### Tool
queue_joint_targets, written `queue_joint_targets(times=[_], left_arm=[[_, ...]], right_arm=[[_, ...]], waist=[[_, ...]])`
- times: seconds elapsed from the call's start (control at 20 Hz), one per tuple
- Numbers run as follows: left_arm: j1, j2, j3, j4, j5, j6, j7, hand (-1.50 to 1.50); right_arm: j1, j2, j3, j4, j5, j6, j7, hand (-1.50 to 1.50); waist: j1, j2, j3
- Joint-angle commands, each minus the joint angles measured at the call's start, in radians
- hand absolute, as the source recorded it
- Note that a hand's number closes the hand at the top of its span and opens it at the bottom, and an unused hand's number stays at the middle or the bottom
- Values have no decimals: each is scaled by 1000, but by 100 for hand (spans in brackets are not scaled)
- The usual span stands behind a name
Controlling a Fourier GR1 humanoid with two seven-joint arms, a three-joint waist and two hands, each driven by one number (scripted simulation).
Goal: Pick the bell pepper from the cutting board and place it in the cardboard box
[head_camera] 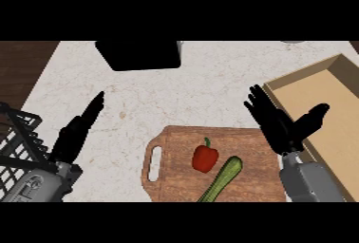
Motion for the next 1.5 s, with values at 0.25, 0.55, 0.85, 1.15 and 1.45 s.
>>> queue_joint_targets(times=[0.25,0.55,0.85,1.15,1.45], left_arm=[[-14,77,56,-87,35,2,-90,0],[35,122,47,-172,22,-21,-104,0],[48,127,36,-194,23,-43,-109,0],[-8,113,46,-158,16,-60,-128,0],[-48,77,6,-165,0,-73,-104,0]], right_arm=[[-131,-233,-112,-222,324,-303,-93,-150],[8,-385,47,-364,683,-450,106,-150],[108,-485,241,-614,980,-403,326,-150],[51,-549,386,-758,1080,-101,709,-150],[-105,-401,578,-830,1086,179,1074,-150]], waist=[[-117,-70,-109],[-93,-19,-104],[-68,-2,-102],[-35,14,-104],[13,19,-102]])
